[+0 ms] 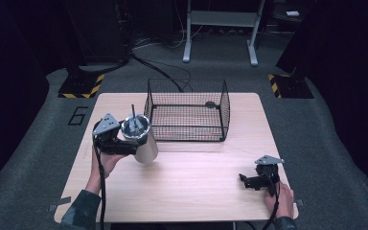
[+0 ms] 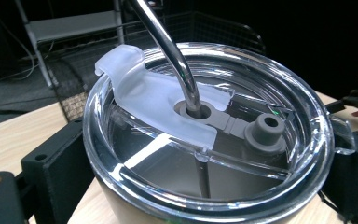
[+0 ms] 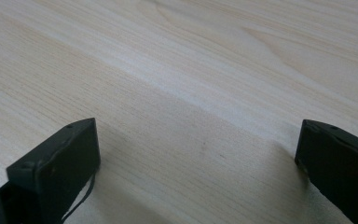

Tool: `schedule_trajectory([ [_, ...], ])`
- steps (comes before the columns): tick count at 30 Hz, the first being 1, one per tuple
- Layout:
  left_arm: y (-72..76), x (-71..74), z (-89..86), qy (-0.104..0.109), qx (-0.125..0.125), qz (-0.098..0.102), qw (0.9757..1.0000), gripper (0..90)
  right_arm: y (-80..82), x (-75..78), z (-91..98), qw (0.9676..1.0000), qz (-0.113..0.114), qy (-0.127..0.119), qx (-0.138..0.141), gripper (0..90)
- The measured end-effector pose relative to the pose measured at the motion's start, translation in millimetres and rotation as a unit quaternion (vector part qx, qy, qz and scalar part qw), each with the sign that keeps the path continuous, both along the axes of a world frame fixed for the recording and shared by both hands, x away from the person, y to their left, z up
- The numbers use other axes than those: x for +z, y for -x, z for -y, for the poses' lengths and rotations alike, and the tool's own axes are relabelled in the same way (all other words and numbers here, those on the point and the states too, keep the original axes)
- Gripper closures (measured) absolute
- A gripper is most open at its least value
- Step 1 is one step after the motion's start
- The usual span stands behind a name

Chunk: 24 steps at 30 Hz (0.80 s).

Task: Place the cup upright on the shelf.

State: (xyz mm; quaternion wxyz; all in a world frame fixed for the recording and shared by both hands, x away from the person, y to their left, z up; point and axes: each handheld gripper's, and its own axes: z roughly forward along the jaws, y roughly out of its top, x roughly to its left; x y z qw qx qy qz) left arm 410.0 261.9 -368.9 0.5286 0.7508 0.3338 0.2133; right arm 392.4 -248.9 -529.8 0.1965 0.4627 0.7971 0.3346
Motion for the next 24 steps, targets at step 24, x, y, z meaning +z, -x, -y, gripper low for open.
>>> schedule_trajectory([
  [24,-20.8,41.0,45.3,0.007,-0.057,0.009,0.9983,4.0,0.3,-0.1,-0.2,1.0,0.0,-0.001,-0.002,0.0],
])
